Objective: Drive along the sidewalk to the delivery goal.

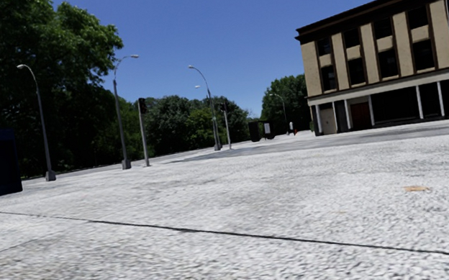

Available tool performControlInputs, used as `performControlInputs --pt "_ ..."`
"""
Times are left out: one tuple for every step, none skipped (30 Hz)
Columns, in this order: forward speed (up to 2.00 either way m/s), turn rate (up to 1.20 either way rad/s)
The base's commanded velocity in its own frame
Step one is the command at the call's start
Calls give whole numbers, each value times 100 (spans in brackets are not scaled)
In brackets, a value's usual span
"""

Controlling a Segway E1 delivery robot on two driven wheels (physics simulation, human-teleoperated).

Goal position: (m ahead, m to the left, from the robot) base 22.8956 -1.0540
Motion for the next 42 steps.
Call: performControlInputs --pt "200 27" --pt "200 27" --pt "200 27" --pt "200 27" --pt "200 27" --pt "200 27" --pt "200 27" --pt "200 27" --pt "200 27" --pt "200 27" --pt "200 27" --pt "200 27" --pt "200 27" --pt "200 27" --pt "200 27" --pt "200 27" --pt "200 27" --pt "200 27" --pt "200 27" --pt "200 28" --pt "200 28" --pt "200 28" --pt "200 28" --pt "200 28" --pt "200 28" --pt "200 28" --pt "200 28" --pt "200 28" --pt "200 28" --pt "200 28" --pt "200 28" --pt "200 28" --pt "200 28" --pt "200 28" --pt "200 28" --pt "200 28" --pt "200 28" --pt "200 28" --pt "200 28" --pt "200 28" --pt "200 28" --pt "200 28"
